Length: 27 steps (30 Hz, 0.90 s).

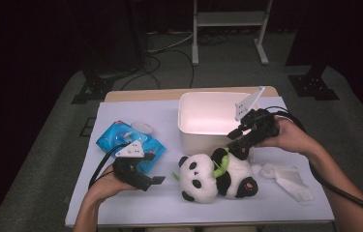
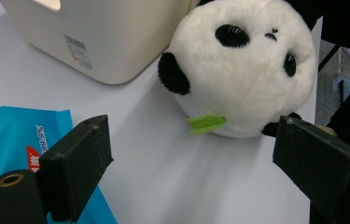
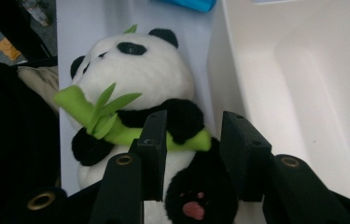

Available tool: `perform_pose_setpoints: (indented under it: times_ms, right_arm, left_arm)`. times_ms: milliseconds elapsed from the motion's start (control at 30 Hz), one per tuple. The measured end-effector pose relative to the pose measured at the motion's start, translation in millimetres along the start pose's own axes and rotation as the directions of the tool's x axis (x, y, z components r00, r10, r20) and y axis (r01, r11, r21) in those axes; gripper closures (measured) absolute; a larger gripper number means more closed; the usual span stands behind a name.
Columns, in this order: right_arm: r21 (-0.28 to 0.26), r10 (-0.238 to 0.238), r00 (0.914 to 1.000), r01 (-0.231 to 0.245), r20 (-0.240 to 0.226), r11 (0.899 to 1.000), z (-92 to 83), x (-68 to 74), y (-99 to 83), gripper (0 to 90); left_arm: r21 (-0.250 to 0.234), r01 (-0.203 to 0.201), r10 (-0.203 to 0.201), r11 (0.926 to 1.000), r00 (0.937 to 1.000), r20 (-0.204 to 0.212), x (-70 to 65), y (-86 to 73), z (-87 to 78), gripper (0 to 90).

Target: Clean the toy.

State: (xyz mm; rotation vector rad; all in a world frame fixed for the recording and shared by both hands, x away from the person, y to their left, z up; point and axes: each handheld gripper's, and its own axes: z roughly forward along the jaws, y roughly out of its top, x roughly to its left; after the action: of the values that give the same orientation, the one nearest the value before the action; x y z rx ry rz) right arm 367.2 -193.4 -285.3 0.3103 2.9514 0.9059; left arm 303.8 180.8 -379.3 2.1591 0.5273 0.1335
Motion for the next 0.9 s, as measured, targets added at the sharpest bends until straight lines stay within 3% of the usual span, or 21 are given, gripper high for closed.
perform_pose_setpoints:
  times_ms: [500, 900]
  right_arm:
    - [-0.008, 0.006, 0.9987, -0.006, -0.052, 1.0, 19.2, 29.2, -21.0, 56.5]
    - [0.001, -0.054, 0.9967, 0.054, -0.062, 0.999, 34.9, 53.5, -17.4, 51.4]
  left_arm:
    - [0.007, -0.003, 0.003, 1.0, 1.0, 0.002, -2.3, -0.9, 0.2, 10.9]
    - [0.007, -0.009, 0.009, 0.9999, 1.0, -0.005, -2.6, -0.7, -2.3, 10.9]
